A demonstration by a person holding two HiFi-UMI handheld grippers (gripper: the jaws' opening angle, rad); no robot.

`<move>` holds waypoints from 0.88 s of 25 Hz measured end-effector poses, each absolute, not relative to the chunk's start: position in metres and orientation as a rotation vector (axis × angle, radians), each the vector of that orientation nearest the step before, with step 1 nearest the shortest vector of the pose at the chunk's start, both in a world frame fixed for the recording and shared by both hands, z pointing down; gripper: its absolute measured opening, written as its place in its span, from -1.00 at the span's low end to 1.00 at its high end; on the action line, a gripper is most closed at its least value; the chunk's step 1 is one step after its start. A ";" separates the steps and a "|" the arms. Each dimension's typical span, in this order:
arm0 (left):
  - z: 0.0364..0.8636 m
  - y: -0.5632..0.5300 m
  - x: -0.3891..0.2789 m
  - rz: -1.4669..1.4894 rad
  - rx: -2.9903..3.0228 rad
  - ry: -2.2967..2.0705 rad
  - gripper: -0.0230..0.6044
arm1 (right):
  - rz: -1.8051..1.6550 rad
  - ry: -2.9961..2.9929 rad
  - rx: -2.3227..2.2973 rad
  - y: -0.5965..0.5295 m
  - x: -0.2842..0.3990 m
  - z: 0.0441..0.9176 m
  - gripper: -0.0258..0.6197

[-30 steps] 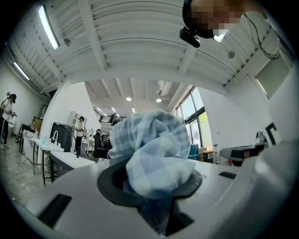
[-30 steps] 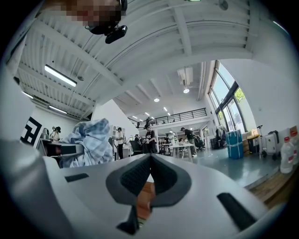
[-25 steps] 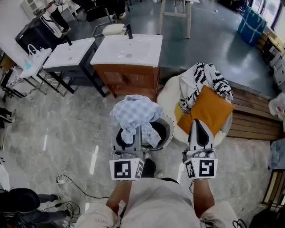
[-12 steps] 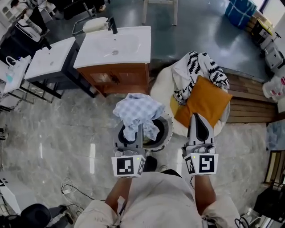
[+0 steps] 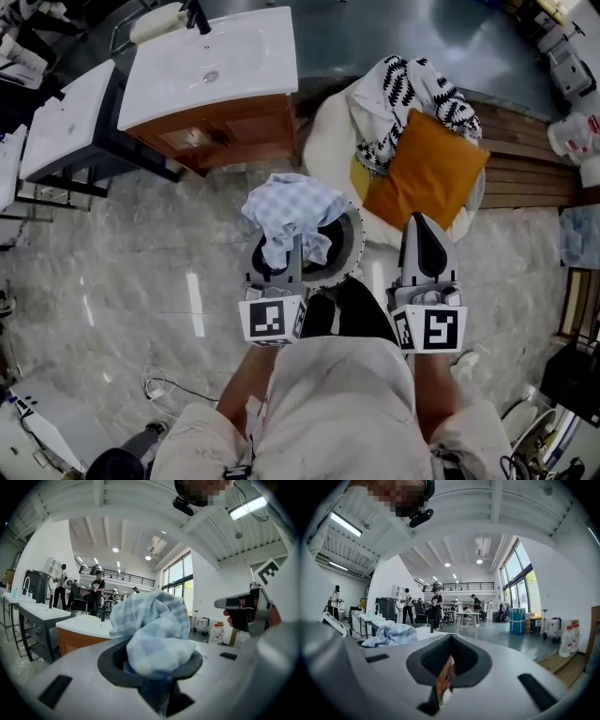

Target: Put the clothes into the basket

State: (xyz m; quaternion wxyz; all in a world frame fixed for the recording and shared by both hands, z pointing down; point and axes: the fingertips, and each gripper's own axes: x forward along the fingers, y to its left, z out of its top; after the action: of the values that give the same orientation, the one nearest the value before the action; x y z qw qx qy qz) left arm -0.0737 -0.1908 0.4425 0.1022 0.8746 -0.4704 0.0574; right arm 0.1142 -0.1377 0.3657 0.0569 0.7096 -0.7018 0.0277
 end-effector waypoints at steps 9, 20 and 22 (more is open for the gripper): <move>0.549 -0.211 -0.052 0.395 2.439 -1.339 -0.49 | 0.232 -2.119 2.114 -0.169 0.139 0.421 -0.96; 0.682 -0.233 -0.018 0.649 2.251 -1.297 -0.49 | 0.407 -2.112 2.000 -0.210 0.174 0.503 -0.95; 0.712 -0.233 -0.012 0.705 2.212 -1.274 -0.49 | 0.437 -2.103 1.980 -0.214 0.179 0.519 -0.96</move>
State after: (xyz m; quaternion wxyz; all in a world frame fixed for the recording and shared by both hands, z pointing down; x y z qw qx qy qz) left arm -0.0116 -0.2326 0.7116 0.2442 0.8100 -0.4665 0.2582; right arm 0.1788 -0.2143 0.5193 0.1101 0.6737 -0.7155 0.1486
